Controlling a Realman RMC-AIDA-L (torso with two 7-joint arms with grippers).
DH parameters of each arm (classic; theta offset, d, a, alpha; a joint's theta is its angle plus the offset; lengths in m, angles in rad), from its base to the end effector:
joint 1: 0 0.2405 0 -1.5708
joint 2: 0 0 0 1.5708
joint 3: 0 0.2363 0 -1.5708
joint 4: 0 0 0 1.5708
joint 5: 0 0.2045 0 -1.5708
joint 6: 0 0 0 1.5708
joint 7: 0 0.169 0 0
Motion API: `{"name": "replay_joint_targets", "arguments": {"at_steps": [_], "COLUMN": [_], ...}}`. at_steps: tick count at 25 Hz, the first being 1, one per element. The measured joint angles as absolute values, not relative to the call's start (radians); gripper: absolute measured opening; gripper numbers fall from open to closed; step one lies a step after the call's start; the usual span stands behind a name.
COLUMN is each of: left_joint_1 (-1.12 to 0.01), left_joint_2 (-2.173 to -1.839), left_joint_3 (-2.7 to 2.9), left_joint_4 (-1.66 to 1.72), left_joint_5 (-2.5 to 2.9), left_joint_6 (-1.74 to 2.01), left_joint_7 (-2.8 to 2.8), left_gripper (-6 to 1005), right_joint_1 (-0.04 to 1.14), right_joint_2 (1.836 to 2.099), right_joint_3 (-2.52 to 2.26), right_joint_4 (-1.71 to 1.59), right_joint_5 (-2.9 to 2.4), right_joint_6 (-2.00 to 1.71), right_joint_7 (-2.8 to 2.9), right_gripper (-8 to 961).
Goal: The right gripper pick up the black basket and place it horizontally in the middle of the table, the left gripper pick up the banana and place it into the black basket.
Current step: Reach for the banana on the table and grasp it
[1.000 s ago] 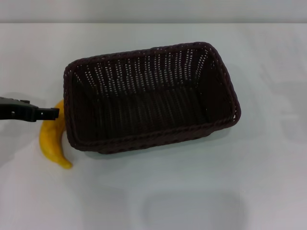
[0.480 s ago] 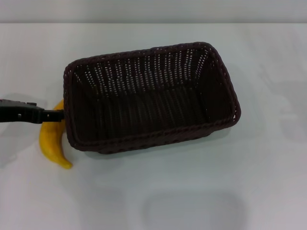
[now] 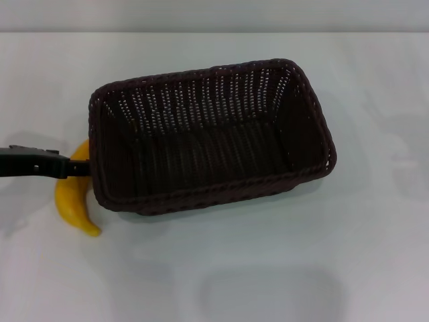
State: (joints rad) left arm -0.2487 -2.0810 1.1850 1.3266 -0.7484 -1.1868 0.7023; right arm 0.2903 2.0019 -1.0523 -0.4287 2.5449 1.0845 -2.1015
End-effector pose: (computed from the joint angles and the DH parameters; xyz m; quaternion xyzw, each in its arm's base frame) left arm -0.2806 0.3345 0.0291 -0.8334 -0.4592 0.0040 0.3075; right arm 0.3328 0.3515 0.0929 -0.6290 0.3635 0.4460 0.5228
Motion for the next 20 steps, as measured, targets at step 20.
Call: {"name": "replay_joint_targets", "arguments": {"at_steps": [20], "left_joint_1": [-0.248], "left_joint_2": [-2.082], "left_joint_3": [1.190], "left_joint_4": [1.276], "left_joint_5": [-0.786], "left_joint_6": [-1.158], "left_joint_7": [0.726], "left_gripper": [806], "right_joint_1": [0.288], "right_joint_2": [2.002], "right_joint_3": [-1.060], "right_joint_4": [-0.427], "right_joint_5": [2.545], "right_joint_6": [1.088], "right_joint_7": [-2.089], "right_gripper": [869]}}
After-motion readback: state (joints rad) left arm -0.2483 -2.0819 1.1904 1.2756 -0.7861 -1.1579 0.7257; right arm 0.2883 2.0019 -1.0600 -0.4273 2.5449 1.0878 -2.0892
